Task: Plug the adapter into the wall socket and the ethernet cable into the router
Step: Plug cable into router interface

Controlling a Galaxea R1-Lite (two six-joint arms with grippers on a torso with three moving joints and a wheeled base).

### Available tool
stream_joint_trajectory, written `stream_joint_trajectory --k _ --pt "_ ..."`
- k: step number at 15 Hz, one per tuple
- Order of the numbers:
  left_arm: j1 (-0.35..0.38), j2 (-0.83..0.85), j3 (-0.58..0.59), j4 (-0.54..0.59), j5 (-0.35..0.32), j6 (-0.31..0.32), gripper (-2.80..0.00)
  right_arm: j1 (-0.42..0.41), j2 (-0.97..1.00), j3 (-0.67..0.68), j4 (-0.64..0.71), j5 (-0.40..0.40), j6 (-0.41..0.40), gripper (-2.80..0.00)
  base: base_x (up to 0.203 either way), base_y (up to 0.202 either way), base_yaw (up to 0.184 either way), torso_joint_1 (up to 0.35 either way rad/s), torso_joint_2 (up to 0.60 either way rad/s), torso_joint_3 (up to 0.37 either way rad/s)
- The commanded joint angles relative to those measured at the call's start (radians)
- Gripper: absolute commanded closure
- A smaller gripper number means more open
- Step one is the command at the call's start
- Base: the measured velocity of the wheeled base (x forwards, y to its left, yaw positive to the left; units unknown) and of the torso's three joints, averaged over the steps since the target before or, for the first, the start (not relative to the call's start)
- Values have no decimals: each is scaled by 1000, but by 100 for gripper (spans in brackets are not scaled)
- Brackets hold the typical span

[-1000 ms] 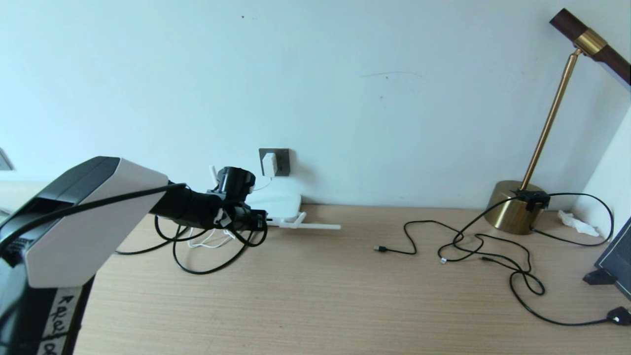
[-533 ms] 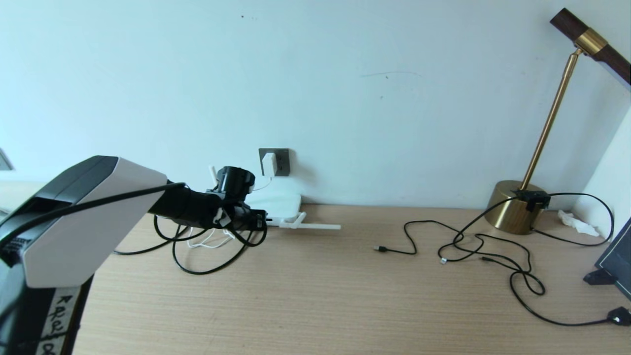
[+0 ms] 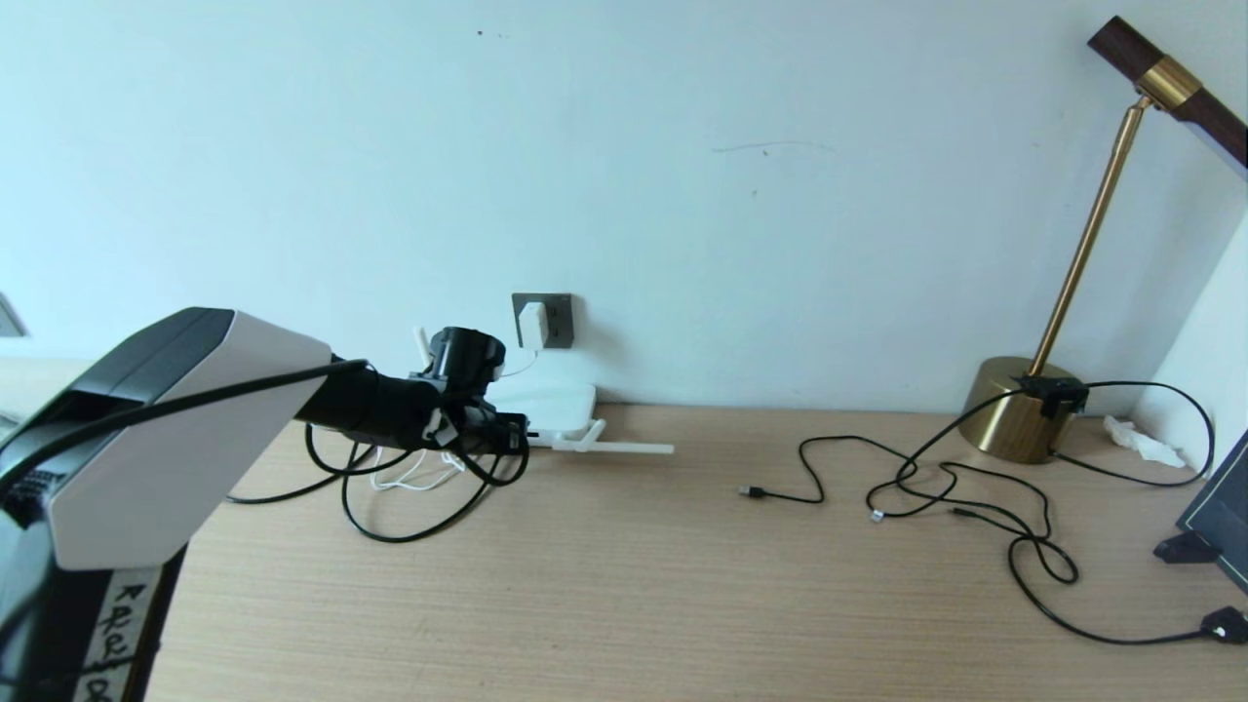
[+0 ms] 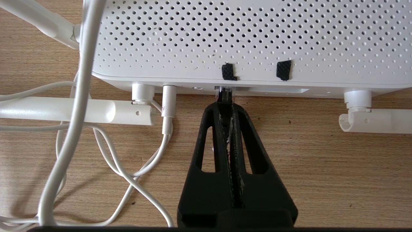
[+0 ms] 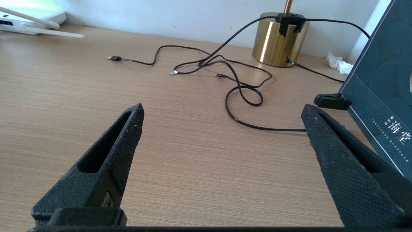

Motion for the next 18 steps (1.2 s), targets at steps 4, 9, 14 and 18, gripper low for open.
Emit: stream_joint_trajectory --k 4,9,14,18 --pt "0 3 -7 -2 2 -1 0 1 1 11 -1 0 -1 -280 0 0 0 0 0 0" --pt "-1 4 -13 4 2 -12 0 0 1 11 -1 0 -1 -280 0 0 0 0 0 0" --pt "-3 5 -21 12 2 -12 0 2 1 11 -1 0 -1 -280 0 0 0 0 0 0" --pt "-3 14 -39 21 2 -12 0 0 1 11 -1 0 -1 -280 0 0 0 0 0 0"
